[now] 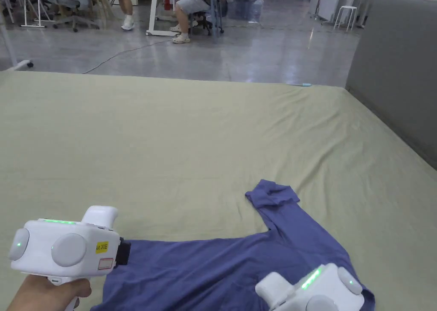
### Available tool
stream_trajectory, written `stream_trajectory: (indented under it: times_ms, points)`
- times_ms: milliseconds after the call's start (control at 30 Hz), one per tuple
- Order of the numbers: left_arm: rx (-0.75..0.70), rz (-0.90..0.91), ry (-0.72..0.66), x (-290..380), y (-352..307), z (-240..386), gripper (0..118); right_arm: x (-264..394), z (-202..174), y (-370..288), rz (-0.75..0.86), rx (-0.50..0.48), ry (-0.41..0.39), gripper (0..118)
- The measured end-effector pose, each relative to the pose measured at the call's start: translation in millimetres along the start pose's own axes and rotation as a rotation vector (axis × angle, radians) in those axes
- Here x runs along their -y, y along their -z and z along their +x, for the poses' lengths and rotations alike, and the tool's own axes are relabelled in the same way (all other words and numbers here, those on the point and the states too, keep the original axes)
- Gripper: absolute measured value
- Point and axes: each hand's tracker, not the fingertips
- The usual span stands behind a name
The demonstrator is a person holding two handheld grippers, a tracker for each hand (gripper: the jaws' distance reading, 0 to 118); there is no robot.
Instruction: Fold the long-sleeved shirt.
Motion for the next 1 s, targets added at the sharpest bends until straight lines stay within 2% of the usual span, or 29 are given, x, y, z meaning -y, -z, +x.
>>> stream_trajectory:
  times_ms: [67,100,167,200,267,300,333,367,400,467,500,600,633,667,700,733,900,933,967,1000]
  points:
    - [0.005,-0.004,0.014,1,-3,4,0,8,-1,-6,0.027,-0.014,0.004,0]
    - [0.007,-0.005,0.019,1,-4,5,0,8,0,-16,0.059,-0.016,0.014,11]
    - [0.009,-0.007,0.027,0,-5,9,0,9,8,-43,0.123,-0.046,0.031,77]
    - [0.009,-0.008,0.027,-1,-6,10,0,9,13,-58,0.17,-0.044,0.039,99]
    - [0.014,-0.009,0.022,-3,-6,13,0,7,29,-86,0.269,-0.008,0.049,100]
    - [0.018,-0.006,0.019,-3,-5,14,0,4,43,-99,0.302,0.035,0.073,95]
    - [0.023,-0.005,0.019,-3,-5,16,0,1,55,-110,0.331,0.1,0.111,70]
    - [0.026,-0.006,0.022,-4,-4,18,0,-4,71,-119,0.347,0.167,0.153,29]
    - [0.025,-0.006,0.027,-4,-3,20,0,-7,87,-125,0.356,0.217,0.193,0]
    - [0.024,-0.007,0.034,-2,-2,24,0,-16,128,-129,0.363,0.311,0.263,0]
    - [0.027,-0.01,0.037,-3,0,25,0,-15,148,-126,0.335,0.316,0.335,0]
    - [0.032,-0.018,0.037,-1,3,27,0,-19,200,-101,0.229,0.308,0.441,0]
    - [0.029,-0.02,0.038,-2,6,26,0,-18,212,-95,0.203,0.297,0.47,5]
    - [0.025,-0.022,0.039,-3,7,25,0,-16,223,-88,0.185,0.287,0.499,33]
    - [0.022,-0.024,0.039,-3,8,25,0,-19,230,-72,0.156,0.265,0.526,69]
    - [0.02,-0.026,0.036,-3,10,24,0,-18,237,-64,0.124,0.254,0.543,93]
    - [0.008,-0.039,0.024,-10,20,17,0,-25,247,-26,0.053,0.242,0.578,90]
    - [0.003,-0.042,0.028,-10,22,17,0,-25,247,-20,0.026,0.241,0.582,80]
    - [-0.006,-0.042,0.032,-11,24,16,0,-30,245,-4,-0.023,0.239,0.583,63]
    - [-0.015,-0.04,0.034,-11,27,15,0,-29,241,9,-0.08,0.235,0.569,52]
